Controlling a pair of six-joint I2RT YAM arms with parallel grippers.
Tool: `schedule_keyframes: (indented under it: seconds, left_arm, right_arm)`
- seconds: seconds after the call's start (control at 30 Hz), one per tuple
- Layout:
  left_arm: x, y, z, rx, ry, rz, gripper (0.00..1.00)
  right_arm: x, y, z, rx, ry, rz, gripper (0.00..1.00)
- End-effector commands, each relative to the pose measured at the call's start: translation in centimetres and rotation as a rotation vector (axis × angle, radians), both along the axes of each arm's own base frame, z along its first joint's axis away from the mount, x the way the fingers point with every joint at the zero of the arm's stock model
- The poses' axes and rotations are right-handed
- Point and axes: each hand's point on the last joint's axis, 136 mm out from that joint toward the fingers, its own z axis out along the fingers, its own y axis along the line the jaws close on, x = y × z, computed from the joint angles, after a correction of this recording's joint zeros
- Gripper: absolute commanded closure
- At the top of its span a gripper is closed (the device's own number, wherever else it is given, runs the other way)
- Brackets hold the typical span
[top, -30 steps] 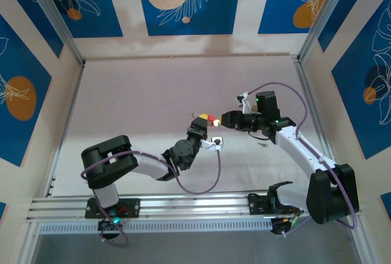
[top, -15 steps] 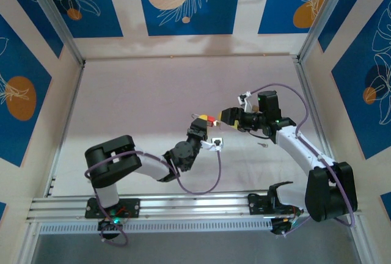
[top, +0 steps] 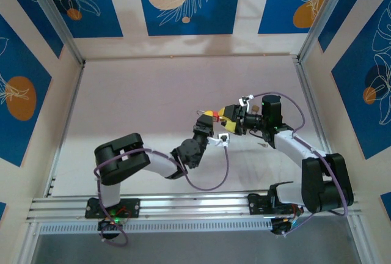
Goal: Unlock with the key
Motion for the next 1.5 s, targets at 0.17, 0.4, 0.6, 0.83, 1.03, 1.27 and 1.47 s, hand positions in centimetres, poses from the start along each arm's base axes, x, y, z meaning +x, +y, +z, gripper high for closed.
schedule_keyframes:
  seconds: [0.17, 0.4, 0.6, 0.83, 1.03, 1.27, 1.47]
  left_arm:
    - [-0.7, -1.1, 1.4, -0.068, -0.024, -0.012, 1.0]
    - [-0.5, -1.3, 1.4, -0.066, -0.029, -0.004, 1.0]
    - [-0.3, -1.8, 1.1, -0.06, -0.028, -0.005, 1.0]
    - [-0.2, -2.0, 0.9, -0.06, -0.027, -0.001, 1.0]
    - [0.0, -2.0, 0.7, -0.058, -0.024, 0.009, 1.0]
    - [-0.1, -1.8, 0.6, -0.068, -0.016, 0.007, 0.72]
    - [-0.8, -0.2, 1.0, -0.107, 0.027, -0.006, 0.22]
  right_arm:
    - [0.0, 0.8, 0.8, 0.117, 0.032, 0.048, 0.29]
    - [0.1, 1.1, 0.7, 0.142, 0.05, 0.058, 0.46]
    - [0.0, 1.3, 1.1, 0.145, 0.05, 0.065, 0.47]
    - [-0.3, 1.4, 0.7, 0.141, 0.069, 0.065, 0.54]
    - [-0.2, 1.5, 1.0, 0.137, 0.07, 0.059, 0.72]
    - [0.2, 0.9, 1.6, 0.106, 0.033, 0.034, 0.81]
    - [1.3, -0.7, 2.2, 0.087, 0.009, 0.002, 0.84]
